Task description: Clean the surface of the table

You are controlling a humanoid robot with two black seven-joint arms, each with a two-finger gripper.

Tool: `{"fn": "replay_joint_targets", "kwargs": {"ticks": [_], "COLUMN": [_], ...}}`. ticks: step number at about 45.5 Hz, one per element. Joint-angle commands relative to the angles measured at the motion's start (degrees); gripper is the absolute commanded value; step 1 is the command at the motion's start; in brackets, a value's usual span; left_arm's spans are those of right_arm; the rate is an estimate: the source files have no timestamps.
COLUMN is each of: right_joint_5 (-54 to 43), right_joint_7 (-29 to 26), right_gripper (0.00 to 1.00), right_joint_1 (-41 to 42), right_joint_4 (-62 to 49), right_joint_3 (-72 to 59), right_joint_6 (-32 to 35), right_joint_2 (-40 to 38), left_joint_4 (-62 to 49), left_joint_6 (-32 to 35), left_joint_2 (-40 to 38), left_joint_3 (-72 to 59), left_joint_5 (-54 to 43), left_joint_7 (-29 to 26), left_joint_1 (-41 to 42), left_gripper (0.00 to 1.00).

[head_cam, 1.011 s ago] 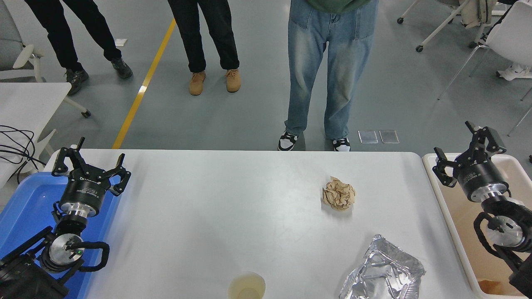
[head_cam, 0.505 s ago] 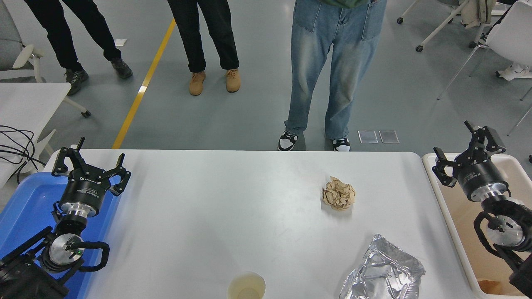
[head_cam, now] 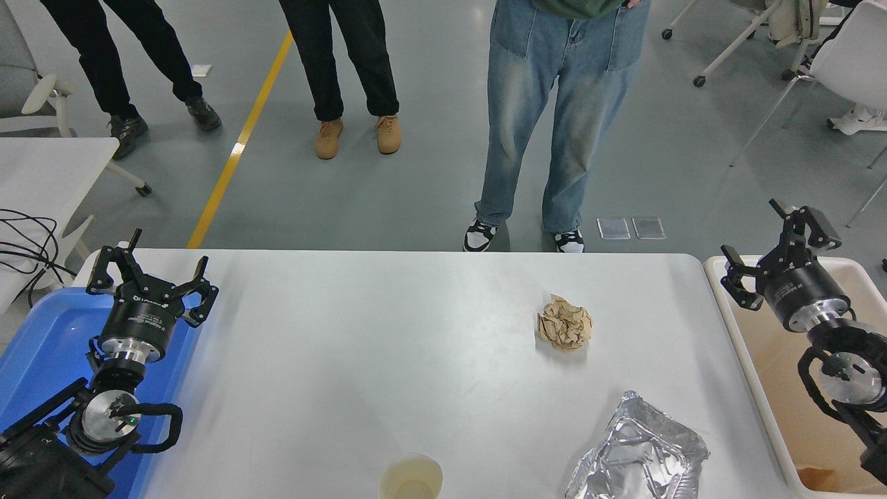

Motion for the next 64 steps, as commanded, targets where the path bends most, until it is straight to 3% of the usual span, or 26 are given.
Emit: {"fn": "replay_joint_targets", "kwargs": {"ticks": [1, 19, 25, 32, 39, 49, 57, 64], "right_joint_5": [0.01, -2.09, -7.27, -14.83, -23.01, -26.87, -32.59, -34.27], "right_joint_7": [-6.09, -8.46, -10.13, -10.22, -10.22, -10.31, -13.21, -13.21], "right_gripper": [1.00, 1.00, 1.00, 1.00, 1.00, 1.00, 1.00, 1.00], "right_joint_1": [1.23, 3.96, 5.19, 9.57, 14.24, 16.96, 23.72, 36.72], "right_joint_4": [1.40, 9.21, 17.92, 19.43, 22.49, 28.03, 32.34, 32.88], "right_joint_3": [0.15, -4.41, -7.05, -10.56, -16.54, -17.51, -24.71, -39.55], "right_joint_6": [0.35, 2.81, 3.25, 4.83, 5.71, 7.91, 8.26, 8.26], "right_joint_2": [-1.64, -6.55, -12.63, -15.53, -16.94, -16.06, -14.13, -11.50], "left_joint_4": [0.01, 0.01, 0.01, 0.01, 0.01, 0.01, 0.01, 0.01], "left_joint_6": [0.00, 0.00, 0.00, 0.00, 0.00, 0.00, 0.00, 0.00], "left_joint_2": [0.04, -0.05, 0.04, 0.04, -0.05, 0.04, -0.05, 0.04], "left_joint_3": [0.00, 0.00, 0.00, 0.00, 0.00, 0.00, 0.00, 0.00], "left_joint_5": [0.00, -0.09, 0.00, 0.00, 0.00, 0.00, 0.00, 0.00], "left_joint_7": [0.00, 0.00, 0.00, 0.00, 0.00, 0.00, 0.00, 0.00], "left_joint_1": [0.00, 0.00, 0.00, 0.00, 0.00, 0.00, 0.00, 0.00], "left_gripper": [0.99, 0.99, 0.99, 0.99, 0.99, 0.99, 0.99, 0.99]}}
